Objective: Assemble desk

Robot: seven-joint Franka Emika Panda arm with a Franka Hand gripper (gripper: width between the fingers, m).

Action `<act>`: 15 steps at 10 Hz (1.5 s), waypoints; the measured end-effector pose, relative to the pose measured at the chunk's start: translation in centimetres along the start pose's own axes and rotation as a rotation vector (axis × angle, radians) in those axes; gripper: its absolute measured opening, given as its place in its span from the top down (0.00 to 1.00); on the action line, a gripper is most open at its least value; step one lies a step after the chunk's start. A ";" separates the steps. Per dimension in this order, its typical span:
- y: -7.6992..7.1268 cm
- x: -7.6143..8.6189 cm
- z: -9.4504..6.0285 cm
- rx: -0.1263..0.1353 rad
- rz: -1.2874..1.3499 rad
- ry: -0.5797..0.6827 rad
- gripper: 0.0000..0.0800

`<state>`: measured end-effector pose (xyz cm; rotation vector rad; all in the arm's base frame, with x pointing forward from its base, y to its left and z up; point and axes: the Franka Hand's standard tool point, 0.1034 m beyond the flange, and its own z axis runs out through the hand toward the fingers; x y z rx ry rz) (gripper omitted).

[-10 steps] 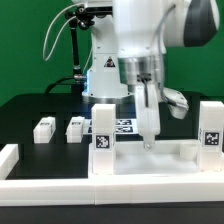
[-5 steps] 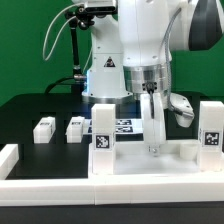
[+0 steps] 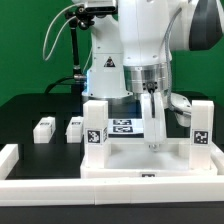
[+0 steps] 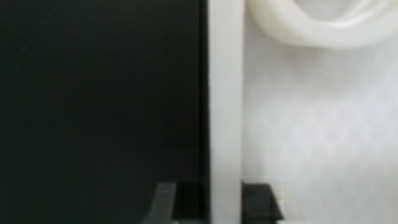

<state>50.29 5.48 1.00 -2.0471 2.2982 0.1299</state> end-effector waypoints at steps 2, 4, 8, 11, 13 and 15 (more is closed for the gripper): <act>0.0 0.0 0.0 0.000 0.000 0.000 0.92; 0.0 0.0 0.0 0.000 0.000 0.000 0.92; 0.0 0.2 -0.1 0.001 -0.034 0.001 0.92; 0.0 3.4 -0.6 0.001 -0.341 0.004 0.92; 0.8 5.0 -0.7 -0.026 -0.556 -0.020 0.91; 1.6 5.6 -0.4 -0.061 -0.763 -0.046 0.91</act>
Offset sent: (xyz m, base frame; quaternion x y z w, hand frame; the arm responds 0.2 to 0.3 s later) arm 0.0000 0.0000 0.0000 0.0000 0.0000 0.0000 1.0000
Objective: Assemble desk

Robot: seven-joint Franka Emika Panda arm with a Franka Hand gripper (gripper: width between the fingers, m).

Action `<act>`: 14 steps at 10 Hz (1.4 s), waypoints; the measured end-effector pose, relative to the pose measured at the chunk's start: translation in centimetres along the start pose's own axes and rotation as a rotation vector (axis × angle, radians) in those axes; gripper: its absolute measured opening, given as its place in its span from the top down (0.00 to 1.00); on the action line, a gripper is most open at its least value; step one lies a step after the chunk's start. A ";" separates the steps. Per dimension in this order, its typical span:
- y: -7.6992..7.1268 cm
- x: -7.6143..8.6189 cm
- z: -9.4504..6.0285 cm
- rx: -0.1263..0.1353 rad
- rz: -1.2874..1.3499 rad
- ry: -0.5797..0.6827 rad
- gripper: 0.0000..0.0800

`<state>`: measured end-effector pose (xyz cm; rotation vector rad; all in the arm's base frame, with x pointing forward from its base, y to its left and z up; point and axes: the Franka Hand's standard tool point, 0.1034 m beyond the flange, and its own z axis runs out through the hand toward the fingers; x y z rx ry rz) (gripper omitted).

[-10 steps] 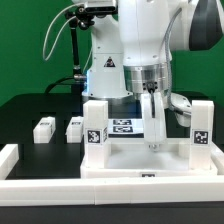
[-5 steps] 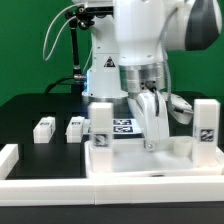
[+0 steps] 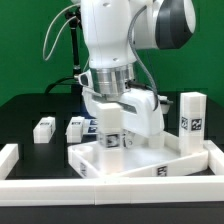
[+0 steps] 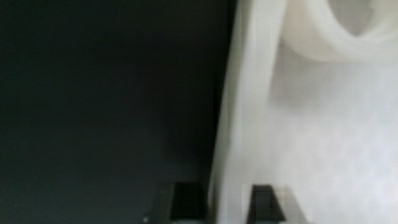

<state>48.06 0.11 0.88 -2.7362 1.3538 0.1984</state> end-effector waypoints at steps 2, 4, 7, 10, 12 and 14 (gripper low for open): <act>0.4 0.2 0.0 -0.004 -0.071 0.017 0.90; 1.1 0.7 -0.1 -0.007 -0.185 0.017 0.90; 0.4 2.9 -1.3 -0.039 -0.599 0.036 0.91; -1.8 3.0 -1.2 -0.033 -0.856 0.054 0.92; -1.7 2.4 -1.1 -0.042 -0.913 0.057 0.92; -1.4 2.8 -1.1 -0.057 -1.032 0.057 0.92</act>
Offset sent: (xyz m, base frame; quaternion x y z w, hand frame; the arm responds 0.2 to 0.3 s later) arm 0.0000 0.0000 0.0000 0.0000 0.0000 -0.1938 0.9810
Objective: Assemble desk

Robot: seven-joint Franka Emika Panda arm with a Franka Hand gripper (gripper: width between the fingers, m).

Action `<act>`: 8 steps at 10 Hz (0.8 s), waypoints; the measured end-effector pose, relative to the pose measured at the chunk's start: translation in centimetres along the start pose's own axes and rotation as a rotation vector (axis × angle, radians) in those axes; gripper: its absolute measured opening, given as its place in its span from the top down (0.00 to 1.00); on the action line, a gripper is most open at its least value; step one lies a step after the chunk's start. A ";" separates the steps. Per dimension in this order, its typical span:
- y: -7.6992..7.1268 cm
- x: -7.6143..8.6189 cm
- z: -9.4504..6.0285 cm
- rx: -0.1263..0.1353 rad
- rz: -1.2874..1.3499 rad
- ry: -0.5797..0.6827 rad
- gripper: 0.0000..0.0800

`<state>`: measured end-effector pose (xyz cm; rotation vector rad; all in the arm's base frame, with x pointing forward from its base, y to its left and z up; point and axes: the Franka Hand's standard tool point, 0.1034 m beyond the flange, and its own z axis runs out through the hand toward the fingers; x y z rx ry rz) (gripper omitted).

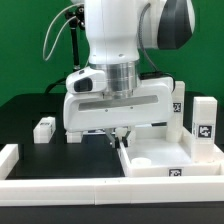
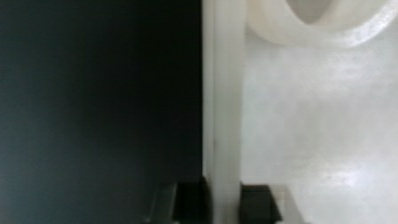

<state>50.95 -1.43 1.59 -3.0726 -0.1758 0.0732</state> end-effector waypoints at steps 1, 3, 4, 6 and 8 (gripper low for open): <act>0.8 0.2 -0.1 -0.010 -0.104 0.001 0.92; 3.2 2.1 -0.8 -0.037 -0.376 0.007 0.92; 3.7 3.8 -1.1 -0.043 -0.504 0.003 0.92; 3.6 6.9 -1.3 -0.085 -0.622 0.007 0.92; 3.4 7.9 -1.7 -0.145 -0.726 -0.007 0.92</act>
Offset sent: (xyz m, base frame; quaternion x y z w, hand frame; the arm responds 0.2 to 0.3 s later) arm 0.0650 0.0027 0.0063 0.0428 0.0135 -0.3350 0.9412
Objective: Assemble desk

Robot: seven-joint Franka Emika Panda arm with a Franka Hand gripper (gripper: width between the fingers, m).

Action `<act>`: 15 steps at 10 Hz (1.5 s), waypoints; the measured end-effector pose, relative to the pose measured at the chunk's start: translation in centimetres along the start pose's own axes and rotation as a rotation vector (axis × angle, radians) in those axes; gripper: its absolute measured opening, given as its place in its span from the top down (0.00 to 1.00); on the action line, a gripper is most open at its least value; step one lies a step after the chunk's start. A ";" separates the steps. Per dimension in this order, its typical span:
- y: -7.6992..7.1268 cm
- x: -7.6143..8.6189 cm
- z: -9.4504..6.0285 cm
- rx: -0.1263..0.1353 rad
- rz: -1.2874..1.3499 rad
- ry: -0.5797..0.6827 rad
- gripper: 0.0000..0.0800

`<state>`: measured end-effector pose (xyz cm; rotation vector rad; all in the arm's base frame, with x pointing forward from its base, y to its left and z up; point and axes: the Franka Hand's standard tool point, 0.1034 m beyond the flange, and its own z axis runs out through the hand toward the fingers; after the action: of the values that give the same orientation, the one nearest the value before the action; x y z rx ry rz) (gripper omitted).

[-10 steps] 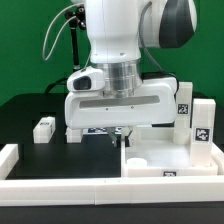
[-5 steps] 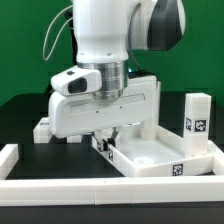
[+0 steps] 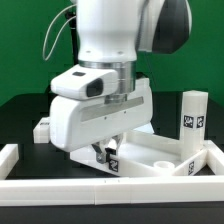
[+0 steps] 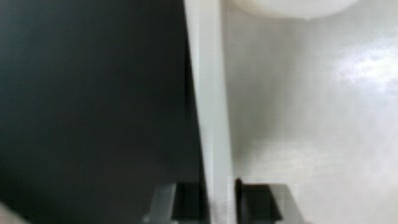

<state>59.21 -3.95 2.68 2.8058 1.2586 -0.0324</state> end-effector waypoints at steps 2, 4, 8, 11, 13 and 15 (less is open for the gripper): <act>0.2 -0.3 0.1 -0.002 -0.089 -0.005 0.92; 0.2 -0.4 0.1 -0.002 -0.147 -0.005 0.92; 1.0 4.2 -0.1 -0.073 -0.266 0.044 0.92; 1.0 4.3 -0.1 -0.082 -0.296 0.039 0.92; 1.0 4.3 -0.1 -0.084 -0.301 0.037 0.92; 1.1 4.3 -0.1 -0.088 -0.318 0.037 0.92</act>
Offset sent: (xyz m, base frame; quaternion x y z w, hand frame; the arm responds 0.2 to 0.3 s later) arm 0.0000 0.0000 0.0000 0.0000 0.0000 -0.1296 0.9916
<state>62.87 -1.44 2.63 2.5172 1.6579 0.0579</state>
